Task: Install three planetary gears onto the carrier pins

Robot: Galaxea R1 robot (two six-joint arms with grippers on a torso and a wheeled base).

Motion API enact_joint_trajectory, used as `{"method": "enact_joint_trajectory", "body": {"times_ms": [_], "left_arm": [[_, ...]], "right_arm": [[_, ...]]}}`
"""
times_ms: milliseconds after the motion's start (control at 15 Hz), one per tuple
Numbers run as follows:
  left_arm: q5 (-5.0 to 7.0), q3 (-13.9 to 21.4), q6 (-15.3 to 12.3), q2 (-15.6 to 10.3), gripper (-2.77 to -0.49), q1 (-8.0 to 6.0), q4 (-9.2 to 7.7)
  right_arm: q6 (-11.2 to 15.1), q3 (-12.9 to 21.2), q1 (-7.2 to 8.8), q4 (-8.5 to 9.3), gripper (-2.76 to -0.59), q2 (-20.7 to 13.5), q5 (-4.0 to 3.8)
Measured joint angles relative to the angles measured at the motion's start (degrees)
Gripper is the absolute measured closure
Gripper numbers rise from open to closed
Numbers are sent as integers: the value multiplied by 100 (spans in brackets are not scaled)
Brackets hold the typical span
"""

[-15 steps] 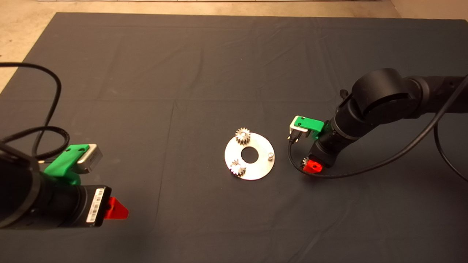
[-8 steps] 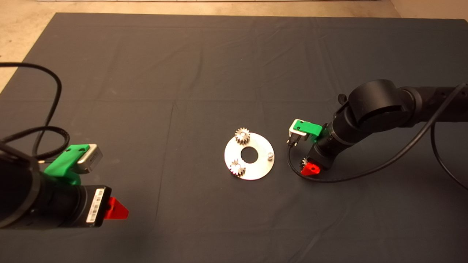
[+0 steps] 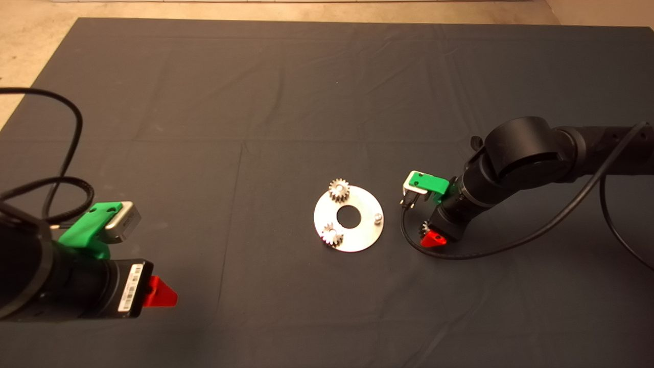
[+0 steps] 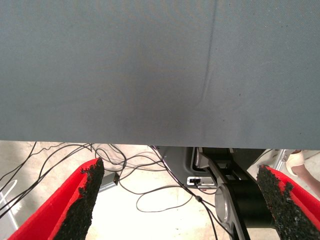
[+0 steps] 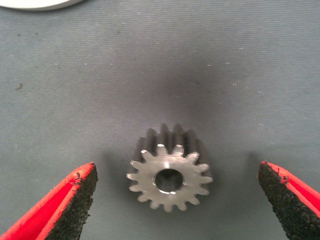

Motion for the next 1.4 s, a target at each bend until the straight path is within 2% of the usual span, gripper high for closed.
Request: {"method": "enact_joint_trajectory", "body": {"times_ms": [67, 600, 733, 800, 933, 1000, 1200, 1267, 1400], "left_arm": [[2, 1, 0, 1, -218, 0, 0], [0, 3, 1, 1, -218, 0, -1], [2, 3, 4, -2, -218, 0, -3], [0, 3, 17, -2, -218, 0, -6], [0, 3, 24, -1, -218, 0, -14], [0, 3, 26, -2, -218, 0, -18], [0, 3, 41, 1, -218, 0, -18], [0, 3, 41, -2, -218, 0, -18], [0, 3, 44, 1, -218, 0, -18]], "right_arm": [[0, 0, -12, 0, -229, 0, -2], [0, 0, -119, -16, -195, 0, -7], [0, 15, -128, -216, -192, 0, -18], [0, 71, -130, -338, -181, 2, -48], [0, 302, -175, -600, -181, 6, -197], [0, 380, -222, -711, -181, 11, -219], [0, 411, -255, -861, -175, 22, -230], [0, 411, -255, -863, -167, 24, -234], [0, 411, -256, -863, -167, 22, -234]]}}
